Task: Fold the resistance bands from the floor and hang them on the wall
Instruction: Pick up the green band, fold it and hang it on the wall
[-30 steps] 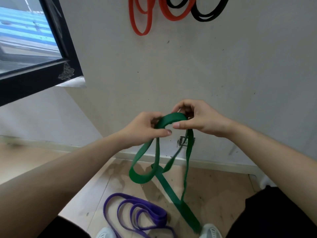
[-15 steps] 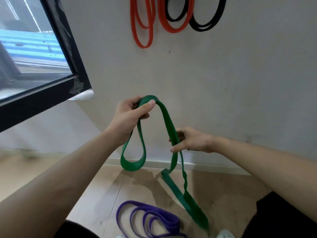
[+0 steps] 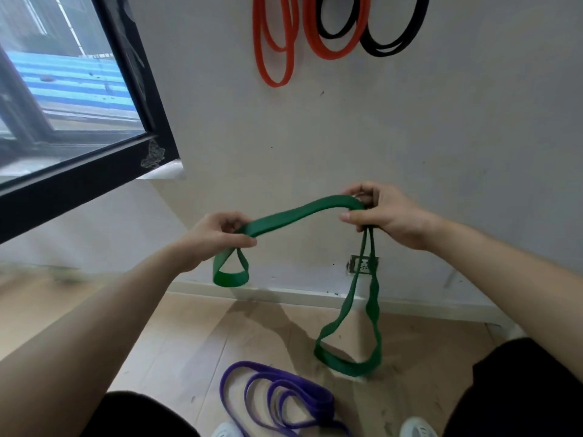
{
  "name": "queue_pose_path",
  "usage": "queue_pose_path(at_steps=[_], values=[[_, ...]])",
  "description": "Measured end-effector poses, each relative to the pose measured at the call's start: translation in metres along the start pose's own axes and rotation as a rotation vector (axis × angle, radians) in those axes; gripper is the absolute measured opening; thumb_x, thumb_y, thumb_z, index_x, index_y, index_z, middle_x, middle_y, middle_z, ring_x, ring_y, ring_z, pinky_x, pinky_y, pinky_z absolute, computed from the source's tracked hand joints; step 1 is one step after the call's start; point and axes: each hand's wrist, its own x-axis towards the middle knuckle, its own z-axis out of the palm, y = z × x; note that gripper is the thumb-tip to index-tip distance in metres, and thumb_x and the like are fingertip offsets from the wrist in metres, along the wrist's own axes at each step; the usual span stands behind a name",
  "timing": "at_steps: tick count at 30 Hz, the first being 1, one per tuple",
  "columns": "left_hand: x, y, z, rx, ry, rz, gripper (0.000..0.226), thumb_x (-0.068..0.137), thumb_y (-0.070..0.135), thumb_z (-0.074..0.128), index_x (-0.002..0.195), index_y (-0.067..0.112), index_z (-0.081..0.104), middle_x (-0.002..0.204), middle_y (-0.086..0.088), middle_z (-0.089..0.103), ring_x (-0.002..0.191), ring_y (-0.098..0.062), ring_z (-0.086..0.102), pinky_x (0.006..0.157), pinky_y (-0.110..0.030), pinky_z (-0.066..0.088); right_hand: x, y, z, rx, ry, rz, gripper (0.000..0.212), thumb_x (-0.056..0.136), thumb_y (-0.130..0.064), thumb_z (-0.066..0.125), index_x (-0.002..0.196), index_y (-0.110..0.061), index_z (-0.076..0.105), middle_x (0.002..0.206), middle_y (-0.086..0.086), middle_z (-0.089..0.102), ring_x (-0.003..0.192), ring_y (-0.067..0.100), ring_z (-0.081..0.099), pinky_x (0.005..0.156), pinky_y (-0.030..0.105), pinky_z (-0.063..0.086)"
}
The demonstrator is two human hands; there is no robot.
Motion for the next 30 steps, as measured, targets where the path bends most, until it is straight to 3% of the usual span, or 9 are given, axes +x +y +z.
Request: queue_pose_path(at_steps=[3, 6, 8, 12, 15, 19, 22, 26, 30], values=[[0.004, 0.002, 0.013, 0.147, -0.132, -0.053, 0.047, 0.059, 0.037, 0.086, 0.097, 0.014, 0.072, 0.091, -0.02, 0.064, 0.086, -0.026, 0.065, 0.086, -0.042, 0.054, 0.001, -0.014, 0.003, -0.008, 0.054, -0.106, 0.033, 0.08, 0.001, 0.076, 0.109, -0.007, 0.062, 0.076, -0.006, 0.07, 0.068, 0.008, 0.062, 0.063, 0.023, 0.05], [0.009, 0.01, 0.028, 0.216, -0.246, -0.068, 0.05, 0.061, 0.032, 0.09, 0.097, 0.005, 0.066, 0.085, -0.01, 0.059, 0.086, -0.028, 0.061, 0.084, -0.042, 0.051, -0.002, -0.023, 0.012, -0.075, 0.042, -0.171, 0.029, 0.082, 0.002, 0.076, 0.106, -0.008, 0.063, 0.085, 0.0, 0.068, 0.075, 0.006, 0.064, 0.066, 0.018, 0.051], [0.009, 0.014, 0.037, 0.15, -0.294, -0.058, 0.057, 0.054, 0.03, 0.089, 0.099, 0.003, 0.066, 0.088, -0.009, 0.064, 0.094, -0.033, 0.068, 0.095, -0.047, 0.054, -0.002, -0.026, 0.019, -0.096, 0.039, -0.19, 0.029, 0.082, 0.0, 0.077, 0.106, -0.008, 0.064, 0.087, 0.003, 0.066, 0.077, 0.008, 0.064, 0.068, 0.018, 0.052], [0.006, 0.031, 0.051, -0.111, -0.33, 0.034, 0.048, 0.061, 0.023, 0.085, 0.103, 0.009, 0.064, 0.088, -0.005, 0.071, 0.11, -0.038, 0.069, 0.099, -0.043, 0.052, -0.001, -0.025, 0.025, -0.139, 0.029, -0.204, 0.029, 0.082, -0.004, 0.078, 0.107, -0.009, 0.065, 0.088, 0.006, 0.066, 0.08, 0.012, 0.065, 0.075, 0.024, 0.056], [0.003, 0.049, 0.061, -0.257, -0.293, 0.092, 0.048, 0.066, 0.031, 0.084, 0.105, 0.01, 0.065, 0.09, -0.003, 0.072, 0.102, -0.033, 0.072, 0.1, -0.04, 0.053, -0.003, -0.021, 0.027, -0.191, -0.021, -0.203, 0.029, 0.082, -0.007, 0.08, 0.107, -0.012, 0.066, 0.089, 0.006, 0.069, 0.084, 0.014, 0.067, 0.082, 0.03, 0.056], [-0.001, 0.065, 0.075, -0.269, -0.153, 0.185, 0.03, 0.071, 0.029, 0.086, 0.089, 0.013, 0.068, 0.078, 0.0, 0.07, 0.081, -0.018, 0.07, 0.085, -0.031, 0.057, -0.006, -0.016, 0.03, -0.221, -0.082, -0.192, 0.033, 0.08, -0.01, 0.082, 0.108, -0.01, 0.064, 0.089, 0.013, 0.068, 0.083, 0.017, 0.064, 0.081, 0.034, 0.054], [-0.003, 0.073, 0.079, -0.28, -0.077, 0.233, 0.015, 0.075, 0.02, 0.079, 0.085, 0.013, 0.069, 0.072, 0.006, 0.068, 0.071, -0.012, 0.063, 0.073, -0.022, 0.052, -0.005, -0.007, 0.033, -0.17, -0.127, -0.135, 0.035, 0.079, -0.003, 0.082, 0.108, -0.008, 0.062, 0.099, 0.024, 0.068, 0.09, 0.022, 0.066, 0.089, 0.038, 0.056], [-0.005, 0.077, 0.075, -0.304, -0.002, 0.263, 0.014, 0.077, 0.023, 0.079, 0.085, 0.015, 0.07, 0.073, 0.008, 0.065, 0.071, -0.01, 0.061, 0.077, -0.027, 0.054, -0.002, 0.015, 0.038, -0.391, -0.266, 0.008, 0.03, 0.081, -0.01, 0.081, 0.106, -0.011, 0.065, 0.097, 0.006, 0.068, 0.093, 0.016, 0.068, 0.086, 0.03, 0.056], [-0.006, 0.074, 0.059, -0.344, 0.045, 0.248, 0.01, 0.082, 0.025, 0.074, 0.087, 0.017, 0.071, 0.074, 0.009, 0.061, 0.071, -0.009, 0.059, 0.082, -0.031, 0.052, 0.003, 0.023, 0.039, -0.438, -0.283, 0.095, 0.025, 0.083, -0.02, 0.08, 0.104, -0.014, 0.067, 0.099, 0.002, 0.069, 0.095, 0.014, 0.068, 0.087, 0.027, 0.052]])
